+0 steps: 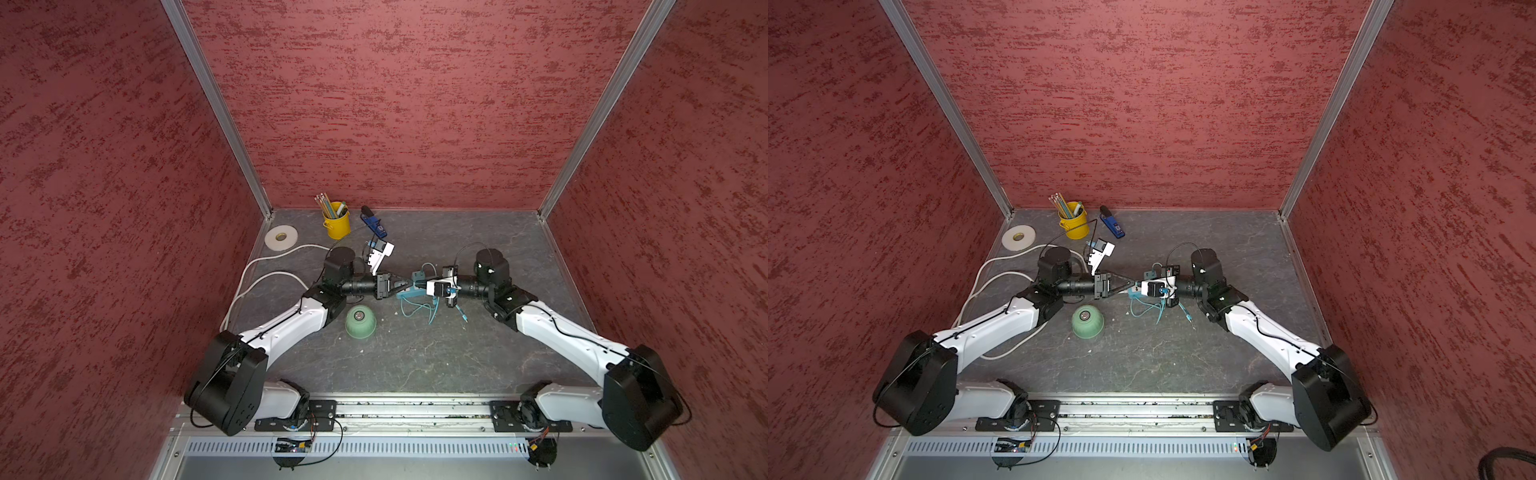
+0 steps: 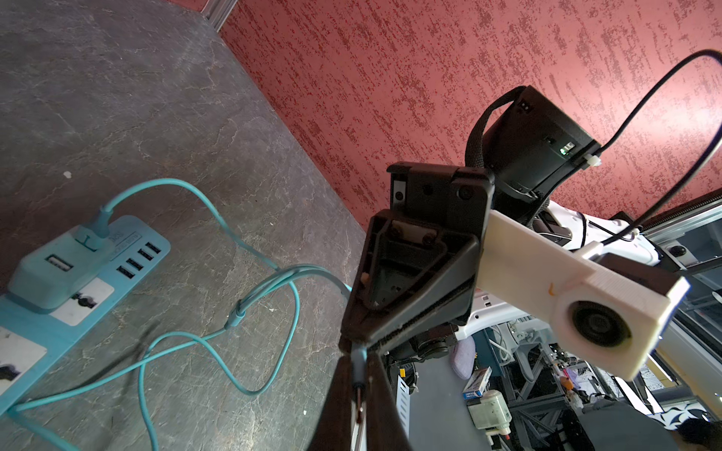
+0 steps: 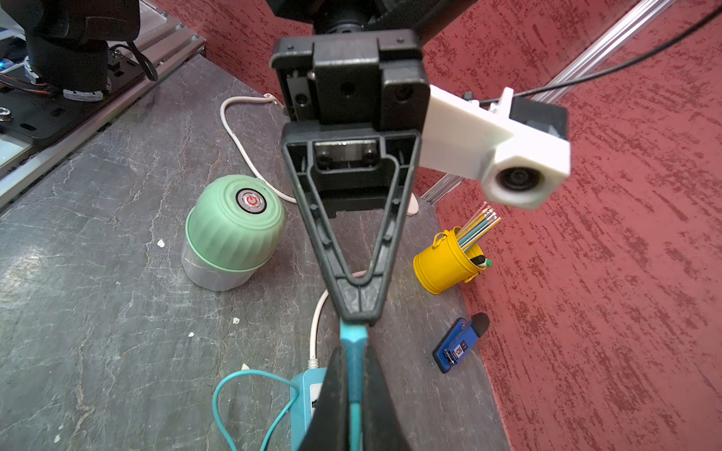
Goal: Charge the cordless meat grinders
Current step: Pick up the charging cable from the center of the board.
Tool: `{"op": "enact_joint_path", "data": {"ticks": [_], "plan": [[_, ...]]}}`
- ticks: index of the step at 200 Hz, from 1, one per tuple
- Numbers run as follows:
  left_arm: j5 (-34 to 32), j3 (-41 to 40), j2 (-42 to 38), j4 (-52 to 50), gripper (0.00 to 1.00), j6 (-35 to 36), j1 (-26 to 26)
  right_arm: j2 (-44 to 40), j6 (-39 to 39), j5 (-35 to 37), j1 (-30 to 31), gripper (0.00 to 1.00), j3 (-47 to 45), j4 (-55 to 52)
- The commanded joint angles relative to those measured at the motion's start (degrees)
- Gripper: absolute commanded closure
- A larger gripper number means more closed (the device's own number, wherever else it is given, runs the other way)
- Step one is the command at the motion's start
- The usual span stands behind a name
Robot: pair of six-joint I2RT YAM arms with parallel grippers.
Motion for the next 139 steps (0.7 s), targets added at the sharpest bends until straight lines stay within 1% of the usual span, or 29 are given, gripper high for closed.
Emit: {"op": "enact_joint_path", "data": {"ticks": [1, 14, 18, 22, 31, 36, 47, 55, 63, 71, 81, 94, 108, 121, 128, 139], "plan": [[0.9, 0.9, 0.4, 1.3, 1.0, -0.3, 0.2, 0.2, 0.1, -0.9, 0.5, 1.0, 0.4, 1.8], [0.5, 0.8, 0.1, 1.1, 1.0, -0.4, 0.3, 0.1, 0.4, -0.5, 0.5, 1.0, 0.3, 1.9], [0.1, 0.7, 0.0, 0.9, 0.96, -0.4, 0.3, 0.0, 0.6, -0.4, 0.6, 1.0, 0.2, 1.9], [-0.4, 0.5, -0.1, 0.6, 0.89, -0.3, 0.4, 0.0, 0.6, -0.3, 0.5, 1.0, 0.1, 2.0], [-2.4, 0.0, -1.0, 0.2, 0.68, -0.1, 0.5, -0.2, 1.1, 0.1, 0.5, 1.0, 0.0, 2.0], [-4.0, -0.5, -1.8, 0.0, 0.58, 0.2, 0.6, -0.2, 1.4, 0.3, 0.5, 1.0, -0.2, 1.9], [-8.6, -1.4, -4.3, -1.8, 0.44, 1.4, 0.9, -0.4, 2.0, 0.9, 0.4, 1.0, -0.5, 1.8], [-14.2, -1.7, -6.7, -5.4, 0.36, 3.3, 0.9, -0.6, 2.6, 1.3, 0.4, 1.0, -0.9, 1.8], [-21.1, -1.8, -9.4, -9.9, 0.29, 4.7, 0.5, -0.6, 3.2, 2.0, 0.6, 1.0, -1.2, 1.8], [-28.9, -1.8, -11.9, -14.9, 0.26, 4.6, 0.1, -0.5, 4.0, 2.7, 0.5, 1.0, -1.4, 1.8], [-38.3, -1.5, -14.9, -21.8, 0.25, 2.4, 0.0, -0.5, 5.1, 3.5, 0.6, 1.0, -1.7, 1.9], [-46.6, -0.6, -17.9, -31.2, 0.24, -1.7, 0.2, -0.3, 6.4, 4.5, 0.5, 1.0, -2.1, 2.4], [-53.4, 1.4, -19.9, -42.5, 0.22, -5.5, 0.1, -0.3, 7.6, 5.4, 0.6, 1.0, -2.6, 2.9], [-57.9, 2.9, -21.1, -51.3, 0.19, -9.5, -0.2, -0.1, 8.2, 6.2, 0.6, 1.0, -2.9, 3.0], [-59.9, 3.4, -21.6, -54.9, 0.17, -12.5, -0.6, 0.0, 8.4, 6.5, 0.6, 1.0, -3.0, 2.9], [-61.1, 3.1, -22.2, -58.2, 0.16, -16.4, -1.7, 0.1, 8.5, 7.0, 0.6, 1.0, -3.0, 2.8]]}}
